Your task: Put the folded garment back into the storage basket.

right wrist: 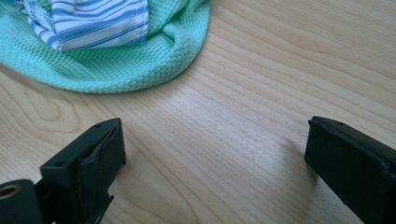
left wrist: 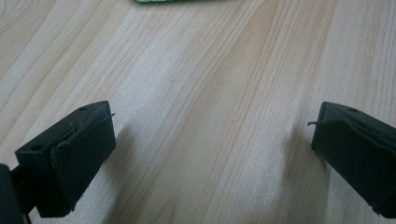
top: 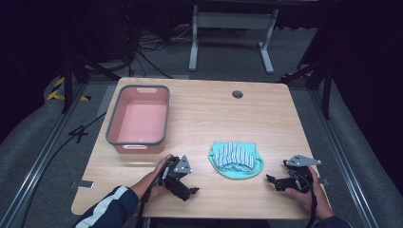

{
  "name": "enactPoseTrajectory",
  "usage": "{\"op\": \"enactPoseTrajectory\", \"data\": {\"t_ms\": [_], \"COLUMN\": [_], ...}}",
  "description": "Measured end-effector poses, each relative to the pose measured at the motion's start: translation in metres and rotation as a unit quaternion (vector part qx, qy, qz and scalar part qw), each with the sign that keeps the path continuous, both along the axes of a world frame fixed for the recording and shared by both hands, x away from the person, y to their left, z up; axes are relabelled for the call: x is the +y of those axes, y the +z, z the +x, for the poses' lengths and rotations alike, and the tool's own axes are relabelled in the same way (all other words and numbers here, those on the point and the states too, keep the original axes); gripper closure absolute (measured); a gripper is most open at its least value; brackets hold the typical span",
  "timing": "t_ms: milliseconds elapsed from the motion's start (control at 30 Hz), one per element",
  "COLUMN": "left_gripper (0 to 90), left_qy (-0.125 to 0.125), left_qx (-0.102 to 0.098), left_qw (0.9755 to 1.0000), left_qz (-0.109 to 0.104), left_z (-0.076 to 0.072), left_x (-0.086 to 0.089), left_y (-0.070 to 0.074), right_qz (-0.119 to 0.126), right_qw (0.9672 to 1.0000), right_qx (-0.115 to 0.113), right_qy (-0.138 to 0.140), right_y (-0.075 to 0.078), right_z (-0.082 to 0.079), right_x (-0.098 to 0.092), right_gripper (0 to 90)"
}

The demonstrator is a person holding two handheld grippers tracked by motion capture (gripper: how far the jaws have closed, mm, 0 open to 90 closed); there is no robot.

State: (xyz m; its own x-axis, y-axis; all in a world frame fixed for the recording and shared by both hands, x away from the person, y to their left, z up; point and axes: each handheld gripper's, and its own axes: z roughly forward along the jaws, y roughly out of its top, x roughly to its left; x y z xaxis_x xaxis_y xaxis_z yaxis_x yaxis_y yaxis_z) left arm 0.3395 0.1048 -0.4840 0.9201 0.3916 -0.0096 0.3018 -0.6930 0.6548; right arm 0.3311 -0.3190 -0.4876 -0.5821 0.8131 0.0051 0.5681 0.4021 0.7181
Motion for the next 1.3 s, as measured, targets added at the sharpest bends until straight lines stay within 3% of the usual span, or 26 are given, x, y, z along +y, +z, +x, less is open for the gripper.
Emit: {"op": "enactPoseTrajectory", "data": {"t_ms": [433, 633, 767, 833, 867, 1033, 1067, 1133, 1233, 1300], "left_gripper": [0.4, 1.3, 10.0, 17.4, 14.9, 16.0, 15.8, 17.4, 22.2, 23.8], "left_qy": [-0.002, -0.005, -0.018, 0.008, 0.013, -0.016, -0.022, -0.021, -0.009, -0.005], "left_qx": [-0.001, 0.009, 0.003, -0.002, 0.002, 0.005, 0.008, 0.005, 0.006, -0.002], "left_qw": [1.0000, 0.9996, 0.9996, 0.9997, 0.9996, 0.9995, 0.9997, 0.9998, 0.9998, 0.9998], "left_qz": [0.001, 0.024, 0.023, 0.025, 0.026, 0.028, 0.010, -0.004, -0.015, -0.021], "left_z": [0.000, 0.002, 0.001, 0.001, 0.002, 0.008, 0.010, 0.013, 0.016, 0.021], "left_x": [0.000, 0.000, 0.002, 0.002, 0.001, 0.001, 0.002, 0.002, 0.000, -0.005], "left_y": [0.000, 0.005, 0.008, 0.010, 0.010, 0.012, 0.014, 0.016, 0.020, 0.024], "right_qz": [0.000, -0.001, -0.003, -0.004, -0.005, -0.004, 0.001, 0.014, 0.012, 0.025], "right_qw": [1.0000, 1.0000, 1.0000, 1.0000, 0.9999, 0.9999, 0.9999, 0.9999, 0.9999, 0.9995], "right_qx": [0.000, 0.000, 0.001, 0.004, 0.008, 0.009, 0.011, 0.010, 0.002, -0.008], "right_qy": [-0.003, -0.002, 0.002, 0.007, 0.004, 0.001, 0.002, 0.004, 0.006, 0.016], "right_y": [0.000, 0.000, 0.001, 0.002, 0.003, 0.006, 0.007, 0.008, 0.012, 0.020], "right_z": [0.000, 0.000, 0.001, 0.001, 0.001, 0.000, 0.000, 0.000, 0.000, 0.001], "right_x": [0.000, 0.000, 0.000, 0.000, 0.000, -0.003, -0.002, -0.002, 0.002, 0.006], "right_gripper": [5.6, 5.7, 6.0, 9.0, 10.6, 20.5, 25.5, 29.5, 33.9, 39.1]}}
